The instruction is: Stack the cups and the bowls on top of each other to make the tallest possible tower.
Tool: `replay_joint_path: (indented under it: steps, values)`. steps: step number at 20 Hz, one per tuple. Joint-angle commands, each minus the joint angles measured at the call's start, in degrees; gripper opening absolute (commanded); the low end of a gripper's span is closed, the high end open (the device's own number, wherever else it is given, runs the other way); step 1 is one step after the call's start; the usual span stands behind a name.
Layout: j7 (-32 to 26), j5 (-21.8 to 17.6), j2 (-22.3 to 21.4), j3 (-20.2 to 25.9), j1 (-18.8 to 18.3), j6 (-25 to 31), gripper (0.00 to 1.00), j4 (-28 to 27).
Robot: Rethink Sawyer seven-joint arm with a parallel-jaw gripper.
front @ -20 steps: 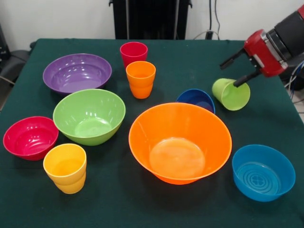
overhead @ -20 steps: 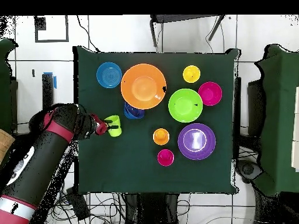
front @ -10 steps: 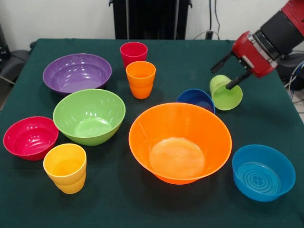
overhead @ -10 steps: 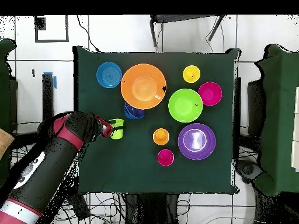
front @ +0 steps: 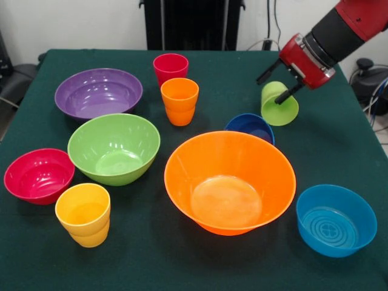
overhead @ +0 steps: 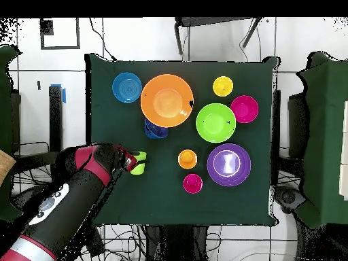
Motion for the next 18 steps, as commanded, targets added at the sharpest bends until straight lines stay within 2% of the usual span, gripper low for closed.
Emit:
replay_joint_path:
  steps: [1,9,12,16,18]
  values:
    - [1.25,-1.78,-1.54,13.11,-1.86,-1.58,1.00,7.04]
    - [2.44,-1.23,-3.34,15.11,-2.92,4.09,1.00,9.00]
    - [2.87,-0.69,-4.08,16.34,-3.64,4.22,1.00,10.36]
    - [4.86,3.02,-6.00,20.59,-5.68,3.71,1.00,13.33]
    - [6.10,3.20,-6.05,20.71,-5.49,4.83,1.00,13.18]
